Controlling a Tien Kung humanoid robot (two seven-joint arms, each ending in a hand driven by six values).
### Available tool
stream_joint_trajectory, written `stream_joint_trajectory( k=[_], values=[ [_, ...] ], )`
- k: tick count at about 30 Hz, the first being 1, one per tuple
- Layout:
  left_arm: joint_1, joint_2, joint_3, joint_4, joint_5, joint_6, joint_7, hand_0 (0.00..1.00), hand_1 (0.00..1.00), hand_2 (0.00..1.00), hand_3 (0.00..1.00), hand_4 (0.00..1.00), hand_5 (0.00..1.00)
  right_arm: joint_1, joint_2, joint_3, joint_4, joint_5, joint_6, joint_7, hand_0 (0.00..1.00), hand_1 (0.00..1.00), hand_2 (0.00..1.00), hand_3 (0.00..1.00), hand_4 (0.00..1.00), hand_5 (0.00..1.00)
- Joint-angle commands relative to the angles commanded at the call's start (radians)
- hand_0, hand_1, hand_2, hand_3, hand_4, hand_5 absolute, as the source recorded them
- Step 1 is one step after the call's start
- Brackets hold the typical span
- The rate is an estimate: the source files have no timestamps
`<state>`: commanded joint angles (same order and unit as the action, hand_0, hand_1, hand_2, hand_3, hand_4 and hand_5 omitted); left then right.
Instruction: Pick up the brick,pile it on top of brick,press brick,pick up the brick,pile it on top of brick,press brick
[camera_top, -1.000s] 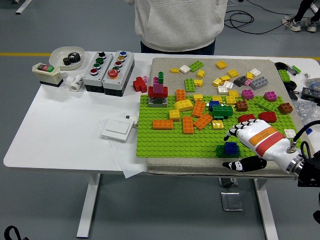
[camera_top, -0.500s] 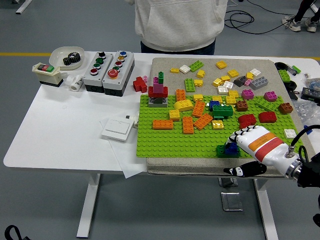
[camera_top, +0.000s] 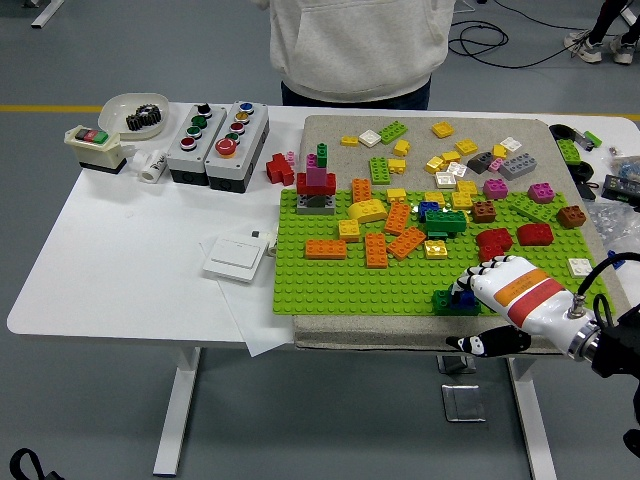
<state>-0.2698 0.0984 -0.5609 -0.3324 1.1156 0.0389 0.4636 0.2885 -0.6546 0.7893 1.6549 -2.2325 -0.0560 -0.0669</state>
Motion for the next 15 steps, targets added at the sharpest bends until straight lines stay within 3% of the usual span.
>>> stream_joint_trajectory(
  k=[15],
  values=[
    [-0.004, 0.002, 0.0, -0.001, 0.0, -0.001, 0.001, 0.662, 0.704, 0.728, 0.587, 0.666, 0.657, -0.001, 0.003, -0.008, -0.009, -0.004, 0.008, -0.003, 0.609, 0.627, 0.676, 0.569, 0.864, 0.588]
  ],
)
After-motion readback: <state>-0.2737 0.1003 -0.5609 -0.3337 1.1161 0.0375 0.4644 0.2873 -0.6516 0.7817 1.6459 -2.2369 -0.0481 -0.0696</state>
